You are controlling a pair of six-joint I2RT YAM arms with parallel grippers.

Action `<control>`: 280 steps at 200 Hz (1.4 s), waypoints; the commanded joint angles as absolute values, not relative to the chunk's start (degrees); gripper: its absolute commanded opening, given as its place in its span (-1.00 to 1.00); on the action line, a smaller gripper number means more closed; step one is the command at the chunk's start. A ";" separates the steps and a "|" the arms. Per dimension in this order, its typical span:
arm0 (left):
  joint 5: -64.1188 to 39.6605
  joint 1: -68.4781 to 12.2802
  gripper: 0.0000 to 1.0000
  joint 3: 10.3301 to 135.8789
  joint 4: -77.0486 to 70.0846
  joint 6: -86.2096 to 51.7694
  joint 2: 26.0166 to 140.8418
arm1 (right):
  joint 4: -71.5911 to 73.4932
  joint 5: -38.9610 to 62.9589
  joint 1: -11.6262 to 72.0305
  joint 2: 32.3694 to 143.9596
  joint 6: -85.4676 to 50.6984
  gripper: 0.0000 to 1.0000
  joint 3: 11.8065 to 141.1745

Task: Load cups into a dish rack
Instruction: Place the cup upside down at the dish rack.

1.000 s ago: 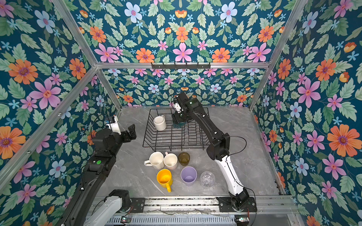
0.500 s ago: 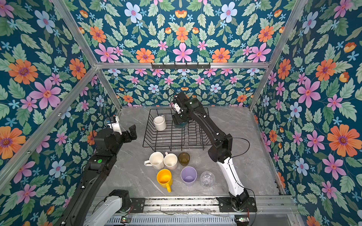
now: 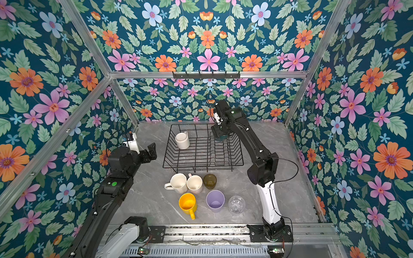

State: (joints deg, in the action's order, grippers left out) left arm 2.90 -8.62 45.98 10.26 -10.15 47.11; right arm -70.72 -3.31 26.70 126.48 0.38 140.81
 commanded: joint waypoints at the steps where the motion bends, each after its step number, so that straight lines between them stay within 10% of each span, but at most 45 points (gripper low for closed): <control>1: 2.55 -8.61 0.99 45.98 8.82 -10.11 47.24 | -68.50 -5.30 25.72 127.61 1.38 -1.00 141.13; 249: 1.59 -8.61 0.99 46.08 9.23 -10.28 49.39 | -67.19 -3.87 22.59 142.60 2.29 -1.00 147.57; 280: 2.10 -8.61 0.99 46.25 9.48 -10.37 49.79 | -67.63 -3.21 22.59 143.43 1.89 -0.02 148.05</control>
